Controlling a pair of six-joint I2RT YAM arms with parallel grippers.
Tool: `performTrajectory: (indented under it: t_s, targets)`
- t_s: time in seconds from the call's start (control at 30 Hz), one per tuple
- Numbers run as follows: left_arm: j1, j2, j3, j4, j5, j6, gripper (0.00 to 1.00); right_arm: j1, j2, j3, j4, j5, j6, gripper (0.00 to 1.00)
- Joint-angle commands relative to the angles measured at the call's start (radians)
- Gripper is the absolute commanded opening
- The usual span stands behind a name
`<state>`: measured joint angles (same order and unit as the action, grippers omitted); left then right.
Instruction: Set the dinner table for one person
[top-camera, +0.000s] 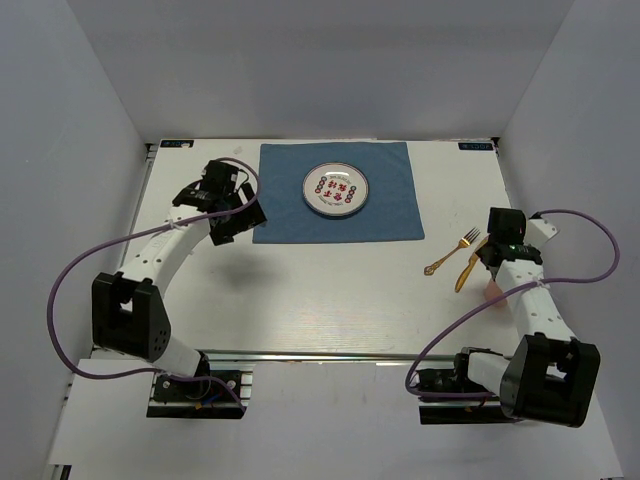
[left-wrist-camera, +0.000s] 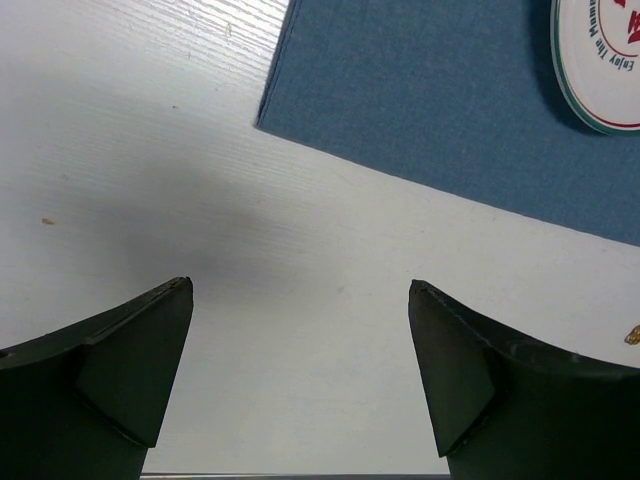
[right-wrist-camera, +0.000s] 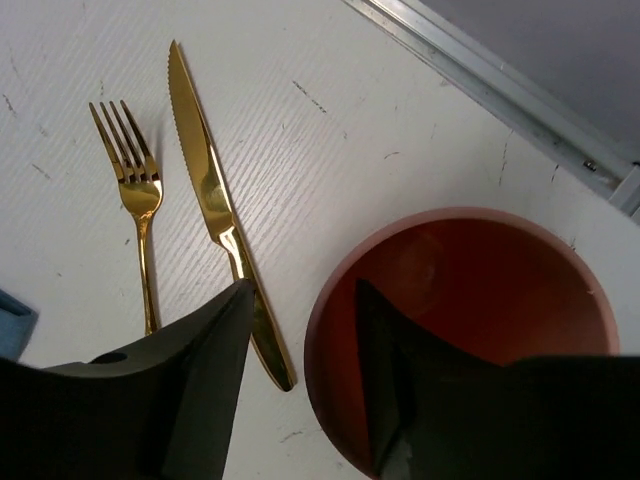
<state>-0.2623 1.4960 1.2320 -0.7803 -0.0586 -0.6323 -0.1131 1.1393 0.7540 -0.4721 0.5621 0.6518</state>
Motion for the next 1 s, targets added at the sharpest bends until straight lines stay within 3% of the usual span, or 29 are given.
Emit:
performTrajectory:
  t_s: [0.0, 0.07, 0.1, 0.17, 0.2, 0.27, 0.37, 0.57, 0.73, 0.87, 0.97]
  targets:
    - [-0.003, -0.011, 0.018, 0.016, 0.019, 0.008, 0.98, -0.01, -0.013, -0.012, 0.053, 0.004, 0.022, 0.49]
    - [-0.003, -0.014, 0.018, 0.021, 0.02, 0.008, 0.98, -0.008, -0.013, -0.012, 0.046, 0.016, 0.02, 0.42]
    - [-0.003, -0.014, 0.02, 0.024, 0.028, 0.008, 0.98, -0.01, -0.01, -0.007, 0.04, 0.016, 0.025, 0.32]
    - [-0.003, -0.011, 0.02, 0.026, 0.032, 0.008, 0.98, -0.008, -0.018, -0.005, 0.023, 0.027, 0.026, 0.31]
    - [-0.003, -0.011, 0.02, 0.03, 0.039, 0.006, 0.98, -0.007, -0.03, -0.002, 0.018, 0.027, 0.028, 0.17]
    - [-0.003, -0.005, 0.02, 0.033, 0.049, 0.008, 0.98, -0.008, -0.061, 0.019, -0.019, 0.059, 0.034, 0.0]
    - [-0.003, -0.003, 0.02, 0.033, 0.054, 0.005, 0.98, -0.002, -0.093, 0.053, -0.033, 0.056, 0.01, 0.0]
    - [-0.003, -0.025, 0.04, 0.021, 0.052, 0.005, 0.98, 0.013, -0.133, 0.14, 0.071, -0.181, -0.121, 0.0]
    - [0.015, -0.049, 0.129, -0.057, -0.004, 0.029, 0.98, 0.093, 0.103, 0.339, 0.116, -0.474, -0.239, 0.0]
    - [0.015, -0.08, 0.153, -0.096, -0.055, 0.065, 0.98, 0.196, 0.36, 0.606, 0.058, -0.545, -0.332, 0.0]
    - [0.015, -0.114, 0.118, -0.08, -0.056, 0.123, 0.98, 0.259, 0.642, 0.865, -0.014, -0.607, -0.402, 0.0]
